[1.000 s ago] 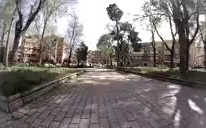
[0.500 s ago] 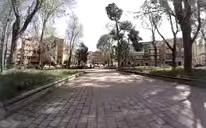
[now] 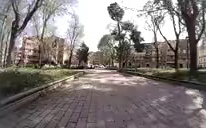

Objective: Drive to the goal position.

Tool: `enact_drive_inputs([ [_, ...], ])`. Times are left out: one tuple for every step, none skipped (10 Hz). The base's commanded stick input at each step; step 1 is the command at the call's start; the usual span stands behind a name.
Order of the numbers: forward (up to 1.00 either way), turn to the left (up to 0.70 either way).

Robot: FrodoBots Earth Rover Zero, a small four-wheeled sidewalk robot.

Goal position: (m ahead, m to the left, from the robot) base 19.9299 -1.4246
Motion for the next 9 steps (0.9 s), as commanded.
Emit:
enact_drive_inputs([
  [0.70, 0.00],
  [0.70, 0.00],
  [0.70, 0.00],
  [0.70, 0.00],
  [0.70, 0.00],
  [0.70, 0.00],
  [0.70, 0.00],
  [0.70, 0.00],
  [0.70, 0.00],
])
